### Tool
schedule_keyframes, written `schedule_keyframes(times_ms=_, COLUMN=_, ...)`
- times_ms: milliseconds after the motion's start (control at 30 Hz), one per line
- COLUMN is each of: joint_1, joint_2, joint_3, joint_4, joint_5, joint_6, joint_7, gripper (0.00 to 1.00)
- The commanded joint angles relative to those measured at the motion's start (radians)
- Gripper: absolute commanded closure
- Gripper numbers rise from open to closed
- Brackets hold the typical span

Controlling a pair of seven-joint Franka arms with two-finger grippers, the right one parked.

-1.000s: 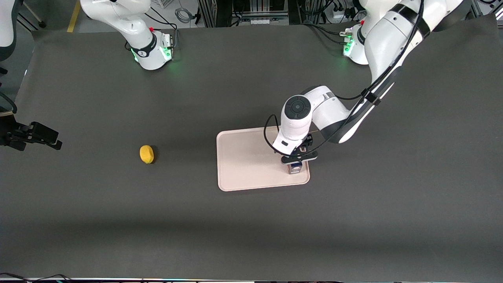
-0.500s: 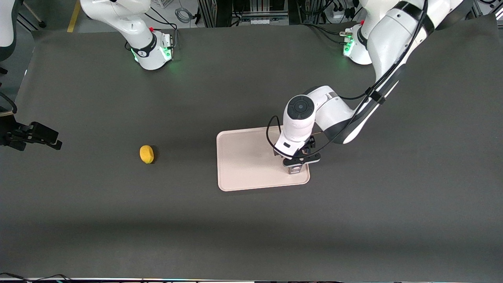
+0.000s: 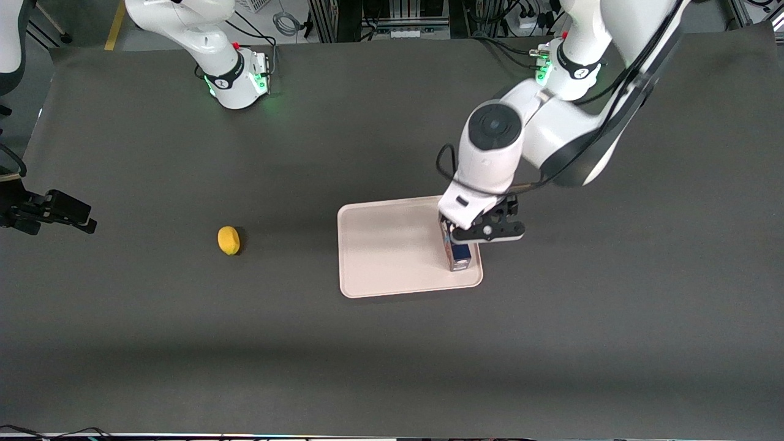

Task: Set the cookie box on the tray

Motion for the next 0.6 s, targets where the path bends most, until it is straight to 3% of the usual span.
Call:
schedule_keyframes(times_ms=0, joint_1=0.014, joint_2=-0.157, joint_3=0.053, joint_4=0.017, joint_5=-0.112, joint_6=-0.127, joint_7=0.182, gripper=0.00)
schedule_keyframes(times_ms=167, joint_1=0.037, joint_2=-0.260, joint_3=0.128, joint_4=0.060, joint_5=-0.218, joint_6=-0.245, joint_7=0.380, gripper=0.00)
schedule_keyframes(times_ms=300, joint_1=0.049, joint_2=-0.331, joint_3=0.249, joint_4=0.071, joint_5=-0.325, joint_6=-0.319, joint_7=0.575, gripper=0.00)
schedule_keyframes(times_ms=400, joint_1=0.047, joint_2=-0.380, joint_3=0.346, joint_4=0.071, joint_5=-0.351, joint_6=-0.345, joint_7=0.679, gripper=0.00)
schedule_keyframes(times_ms=567, joint_1=0.046, joint_2=-0.406, joint_3=0.455, joint_4=0.071, joint_5=-0.351, joint_6=-0.379, joint_7=0.679, gripper=0.00)
